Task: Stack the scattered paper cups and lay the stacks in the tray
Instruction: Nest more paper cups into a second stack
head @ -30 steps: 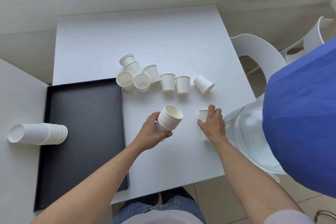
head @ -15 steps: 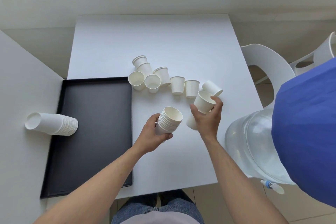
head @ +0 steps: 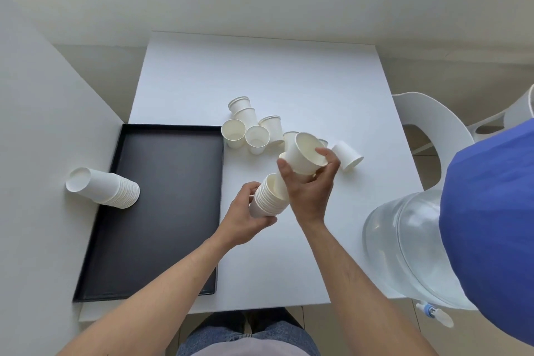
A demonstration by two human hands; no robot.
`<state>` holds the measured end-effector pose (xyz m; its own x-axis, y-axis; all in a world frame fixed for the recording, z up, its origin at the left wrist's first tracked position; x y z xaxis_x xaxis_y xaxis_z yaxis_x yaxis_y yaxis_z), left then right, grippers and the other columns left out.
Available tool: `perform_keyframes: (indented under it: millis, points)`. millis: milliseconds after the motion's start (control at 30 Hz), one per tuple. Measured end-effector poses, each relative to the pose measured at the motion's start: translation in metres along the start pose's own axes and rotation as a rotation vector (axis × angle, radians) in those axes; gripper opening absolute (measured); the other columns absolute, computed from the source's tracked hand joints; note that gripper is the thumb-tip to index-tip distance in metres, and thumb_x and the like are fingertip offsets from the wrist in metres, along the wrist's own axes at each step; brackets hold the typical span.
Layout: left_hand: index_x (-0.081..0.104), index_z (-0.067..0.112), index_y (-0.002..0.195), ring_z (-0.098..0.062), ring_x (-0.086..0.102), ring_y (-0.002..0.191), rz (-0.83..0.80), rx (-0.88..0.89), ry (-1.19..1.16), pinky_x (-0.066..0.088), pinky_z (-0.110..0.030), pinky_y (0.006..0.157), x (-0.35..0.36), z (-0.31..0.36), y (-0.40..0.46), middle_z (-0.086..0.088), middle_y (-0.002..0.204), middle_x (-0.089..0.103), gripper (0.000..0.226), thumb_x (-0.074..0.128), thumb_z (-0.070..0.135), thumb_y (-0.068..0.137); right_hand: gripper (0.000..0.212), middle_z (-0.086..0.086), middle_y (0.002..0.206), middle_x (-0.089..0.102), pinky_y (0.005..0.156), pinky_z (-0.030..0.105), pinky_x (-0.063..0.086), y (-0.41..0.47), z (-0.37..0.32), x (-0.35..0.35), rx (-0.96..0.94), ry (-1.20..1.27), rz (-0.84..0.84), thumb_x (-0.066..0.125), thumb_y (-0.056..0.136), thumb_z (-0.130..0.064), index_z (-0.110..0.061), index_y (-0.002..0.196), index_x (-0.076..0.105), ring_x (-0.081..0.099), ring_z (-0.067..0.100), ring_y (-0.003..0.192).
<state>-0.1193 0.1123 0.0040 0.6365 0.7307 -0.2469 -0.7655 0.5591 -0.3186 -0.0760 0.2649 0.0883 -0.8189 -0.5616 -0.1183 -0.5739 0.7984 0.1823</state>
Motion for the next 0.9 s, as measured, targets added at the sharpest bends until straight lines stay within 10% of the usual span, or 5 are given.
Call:
perform_keyframes:
  millis: [133, 600, 767, 900]
  points:
    - [0.043, 0.034, 0.124, 0.004, 0.053, 0.105, 0.011, 0.027, -0.024, 0.053, -0.017, 0.074, -0.007, 0.002, -0.004, 0.018, 0.117, 0.056, 0.067, 0.084, 0.028, 0.072, 0.062, -0.024, 0.107, 0.06, 0.075, 0.036, 0.056, -0.015, 0.004, 0.01, 0.001, -0.049, -0.088, 0.085, 0.067, -0.043, -0.049, 0.109, 0.041, 0.066, 0.015, 0.093]
    - [0.046, 0.032, 0.126, -0.007, 0.06, 0.107, 0.133, 0.031, -0.11, 0.061, -0.033, 0.076, -0.049, -0.005, -0.018, 0.018, 0.115, 0.061, 0.07, 0.084, 0.035, 0.067, 0.061, -0.005, 0.14, 0.051, 0.094, 0.029, 0.053, -0.055, 0.032, 0.049, 0.031, -0.129, -0.544, 0.073, 0.084, -0.037, -0.021, 0.136, 0.047, 0.052, 0.01, 0.123]
    - [0.049, 0.035, 0.128, 0.0, 0.061, 0.099, 0.192, 0.026, -0.112, 0.056, -0.022, 0.073, -0.064, -0.015, -0.03, 0.016, 0.111, 0.063, 0.066, 0.084, 0.03, 0.072, 0.056, -0.013, 0.124, 0.061, 0.076, 0.019, 0.055, -0.061, 0.04, 0.062, 0.239, -0.037, -0.566, 0.078, 0.079, -0.041, -0.033, 0.128, 0.051, 0.062, 0.01, 0.106]
    - [0.046, 0.037, 0.132, -0.002, 0.061, 0.099, 0.291, 0.005, -0.12, 0.056, -0.023, 0.079, -0.079, -0.028, -0.043, 0.014, 0.113, 0.059, 0.075, 0.085, 0.038, 0.068, 0.054, 0.003, 0.116, 0.066, 0.079, 0.041, 0.062, -0.072, 0.05, 0.077, 0.569, 0.177, -0.508, 0.078, 0.077, -0.04, -0.022, 0.122, 0.056, 0.067, 0.022, 0.105]
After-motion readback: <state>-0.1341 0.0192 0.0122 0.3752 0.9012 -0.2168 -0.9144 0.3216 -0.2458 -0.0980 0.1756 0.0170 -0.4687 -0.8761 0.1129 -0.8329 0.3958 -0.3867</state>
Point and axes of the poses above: each hand's wrist, its own y-axis towards the middle knuckle, its own x-axis out of the palm, z = x × y, the point moved 4 cm from there along y, towards the middle knuckle
